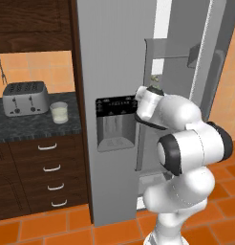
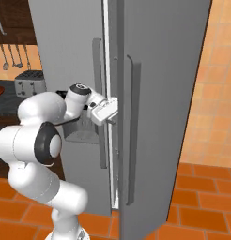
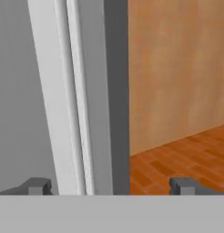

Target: Grab a lemon wedge from the fridge and one ice cube from the ice bowl, and put them in the glass of lemonade.

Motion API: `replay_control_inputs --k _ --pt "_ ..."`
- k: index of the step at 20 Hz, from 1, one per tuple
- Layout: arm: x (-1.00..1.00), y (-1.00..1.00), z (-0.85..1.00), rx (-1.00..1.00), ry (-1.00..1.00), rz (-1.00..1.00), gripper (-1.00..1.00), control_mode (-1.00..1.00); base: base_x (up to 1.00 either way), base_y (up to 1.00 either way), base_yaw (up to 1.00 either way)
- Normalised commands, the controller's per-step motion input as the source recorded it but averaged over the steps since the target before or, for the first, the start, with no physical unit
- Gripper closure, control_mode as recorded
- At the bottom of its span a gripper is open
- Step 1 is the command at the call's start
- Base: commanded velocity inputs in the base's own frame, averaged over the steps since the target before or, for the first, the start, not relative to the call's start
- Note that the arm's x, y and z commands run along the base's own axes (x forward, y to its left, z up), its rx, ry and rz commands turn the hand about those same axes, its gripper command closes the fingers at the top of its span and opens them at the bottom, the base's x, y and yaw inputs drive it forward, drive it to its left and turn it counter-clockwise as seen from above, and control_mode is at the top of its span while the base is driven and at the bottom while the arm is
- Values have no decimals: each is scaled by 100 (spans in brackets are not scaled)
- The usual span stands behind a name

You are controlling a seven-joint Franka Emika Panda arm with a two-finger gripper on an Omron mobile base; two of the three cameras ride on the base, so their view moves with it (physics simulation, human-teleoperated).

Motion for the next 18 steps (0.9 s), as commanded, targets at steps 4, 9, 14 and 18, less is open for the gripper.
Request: replay_control_inputs --k 4,9,14,18 --pt "-83 -66 0 4 -4 -22 -100 -100 0 0 0" --pt "-61 -100 0 11 2 -13 -100 -100 0 0 0" --pt "-39 -100 2 9 0 -2 -100 -100 0 0 0" --pt "-32 -100 2 10 0 0 -100 -100 0 0 0"
